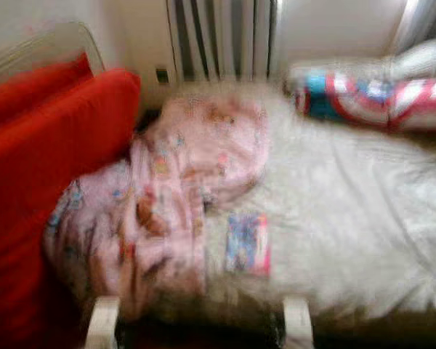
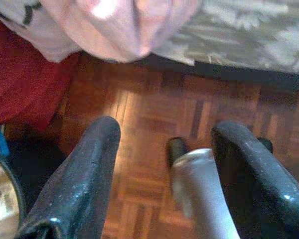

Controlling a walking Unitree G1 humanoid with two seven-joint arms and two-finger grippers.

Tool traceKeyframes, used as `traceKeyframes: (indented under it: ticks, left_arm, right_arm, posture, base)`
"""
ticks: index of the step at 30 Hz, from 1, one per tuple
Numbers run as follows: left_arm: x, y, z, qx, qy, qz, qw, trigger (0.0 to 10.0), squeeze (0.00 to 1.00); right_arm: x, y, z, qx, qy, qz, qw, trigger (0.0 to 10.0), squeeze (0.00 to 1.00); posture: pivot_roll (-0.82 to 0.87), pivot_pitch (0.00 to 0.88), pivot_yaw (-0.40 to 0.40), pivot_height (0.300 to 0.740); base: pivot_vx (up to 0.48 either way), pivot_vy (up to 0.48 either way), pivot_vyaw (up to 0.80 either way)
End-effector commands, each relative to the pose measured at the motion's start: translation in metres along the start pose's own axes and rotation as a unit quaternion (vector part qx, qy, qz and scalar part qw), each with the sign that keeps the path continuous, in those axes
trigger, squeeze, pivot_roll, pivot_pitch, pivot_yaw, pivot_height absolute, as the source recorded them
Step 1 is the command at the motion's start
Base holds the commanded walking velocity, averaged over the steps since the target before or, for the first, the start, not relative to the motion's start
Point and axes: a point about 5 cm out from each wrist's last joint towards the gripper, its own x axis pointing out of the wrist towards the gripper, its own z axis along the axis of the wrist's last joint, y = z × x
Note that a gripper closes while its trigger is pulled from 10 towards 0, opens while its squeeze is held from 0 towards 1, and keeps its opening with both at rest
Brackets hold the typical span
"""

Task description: Clean up the room

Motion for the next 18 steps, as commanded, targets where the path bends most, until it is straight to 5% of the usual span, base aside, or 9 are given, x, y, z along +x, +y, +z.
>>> traceKeyframes:
  ticks: [1,18]
  left_arm:
    - [-0.0015,0.006,-0.005,0.005,0.006,0.007,1.0,10.0,0.0]
    - [-0.0015,0.0043,-0.0057,-0.014,0.005,-0.002,1.0,10.0,0.0]
  right_arm:
    - [0.0011,0.008,0.0033,0.0,-0.004,0.01,1.0,10.0,0.0]
    - [0.0012,0.0058,0.0045,-0.015,-0.004,0.014,1.0,10.0,0.0]
  posture:
    - [-0.1,0.0,0.011,0.74]
    - [-0.1,0.0,0.009,0.74]
  base:
    - [0.0,0.0,0.0]
    - [0.0,0.0,0.0]
